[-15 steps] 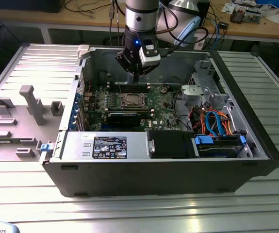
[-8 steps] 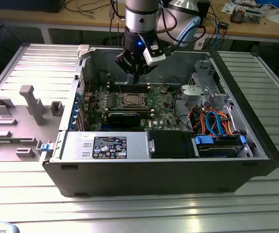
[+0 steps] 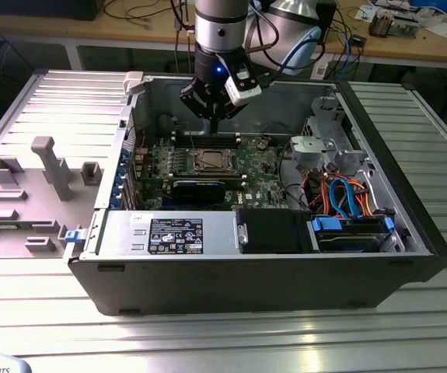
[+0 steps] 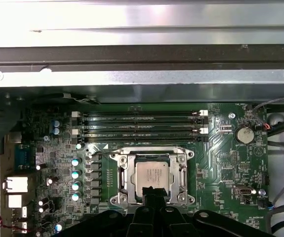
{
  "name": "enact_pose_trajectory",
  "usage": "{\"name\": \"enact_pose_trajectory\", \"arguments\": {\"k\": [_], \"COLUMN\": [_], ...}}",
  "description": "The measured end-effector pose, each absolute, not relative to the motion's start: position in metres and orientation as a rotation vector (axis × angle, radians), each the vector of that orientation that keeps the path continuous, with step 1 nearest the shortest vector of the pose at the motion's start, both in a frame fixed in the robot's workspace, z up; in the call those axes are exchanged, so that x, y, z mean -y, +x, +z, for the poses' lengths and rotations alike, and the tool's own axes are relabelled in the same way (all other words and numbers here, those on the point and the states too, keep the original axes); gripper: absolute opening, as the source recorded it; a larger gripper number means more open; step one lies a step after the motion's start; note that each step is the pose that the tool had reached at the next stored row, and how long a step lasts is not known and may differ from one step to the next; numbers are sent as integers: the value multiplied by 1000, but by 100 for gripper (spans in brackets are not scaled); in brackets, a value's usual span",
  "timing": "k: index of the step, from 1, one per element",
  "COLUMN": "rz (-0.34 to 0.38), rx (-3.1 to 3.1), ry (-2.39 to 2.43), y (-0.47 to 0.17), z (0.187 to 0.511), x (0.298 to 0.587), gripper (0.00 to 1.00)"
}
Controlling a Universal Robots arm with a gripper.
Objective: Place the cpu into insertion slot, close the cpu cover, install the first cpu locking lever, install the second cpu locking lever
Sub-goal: 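Install the first cpu locking lever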
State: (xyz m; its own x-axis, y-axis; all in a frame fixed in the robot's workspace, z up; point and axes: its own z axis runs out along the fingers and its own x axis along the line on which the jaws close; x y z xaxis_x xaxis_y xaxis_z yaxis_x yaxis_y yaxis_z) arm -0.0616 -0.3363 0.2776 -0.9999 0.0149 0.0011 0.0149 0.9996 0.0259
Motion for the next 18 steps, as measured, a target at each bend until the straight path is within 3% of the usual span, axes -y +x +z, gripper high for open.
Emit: {"name": "enact_pose_trajectory", "arguments": {"k": [18], "rz": [-42], "rx": [3140], "ry": [45], "y": [-66], "z": [276], "x": [336], "gripper": [11]}}
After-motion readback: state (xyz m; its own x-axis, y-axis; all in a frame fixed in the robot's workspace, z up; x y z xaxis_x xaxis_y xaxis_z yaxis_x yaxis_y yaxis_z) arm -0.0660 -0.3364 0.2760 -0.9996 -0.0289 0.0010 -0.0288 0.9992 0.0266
